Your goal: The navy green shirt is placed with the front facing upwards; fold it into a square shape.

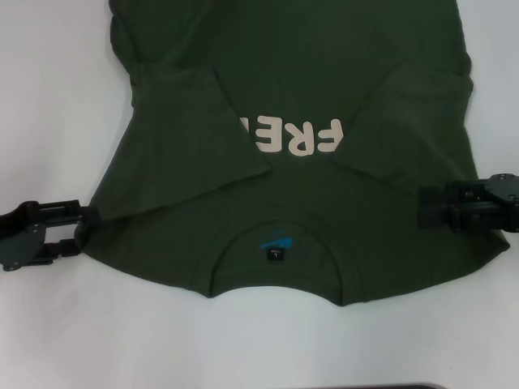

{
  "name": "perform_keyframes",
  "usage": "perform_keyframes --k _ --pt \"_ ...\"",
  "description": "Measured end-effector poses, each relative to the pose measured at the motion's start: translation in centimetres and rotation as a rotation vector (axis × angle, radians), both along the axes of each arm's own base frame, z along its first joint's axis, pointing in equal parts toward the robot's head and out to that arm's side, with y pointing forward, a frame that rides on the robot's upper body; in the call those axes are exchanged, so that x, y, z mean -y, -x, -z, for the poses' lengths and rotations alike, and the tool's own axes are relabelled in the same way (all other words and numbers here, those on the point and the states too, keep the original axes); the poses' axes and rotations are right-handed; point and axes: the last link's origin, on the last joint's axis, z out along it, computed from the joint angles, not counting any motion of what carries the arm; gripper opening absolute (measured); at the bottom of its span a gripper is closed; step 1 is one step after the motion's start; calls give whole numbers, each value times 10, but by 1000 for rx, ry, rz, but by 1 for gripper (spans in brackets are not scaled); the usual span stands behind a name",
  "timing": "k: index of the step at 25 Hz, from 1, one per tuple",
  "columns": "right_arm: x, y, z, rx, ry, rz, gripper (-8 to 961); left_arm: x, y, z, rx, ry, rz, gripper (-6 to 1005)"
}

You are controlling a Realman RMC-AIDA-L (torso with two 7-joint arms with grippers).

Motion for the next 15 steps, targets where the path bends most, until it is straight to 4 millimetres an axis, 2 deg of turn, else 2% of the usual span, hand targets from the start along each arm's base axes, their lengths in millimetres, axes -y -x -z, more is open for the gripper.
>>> perform_keyframes --k 15 --pt "0 0 -1 -2 1 1 777 -4 -4 6 7 2 2 778"
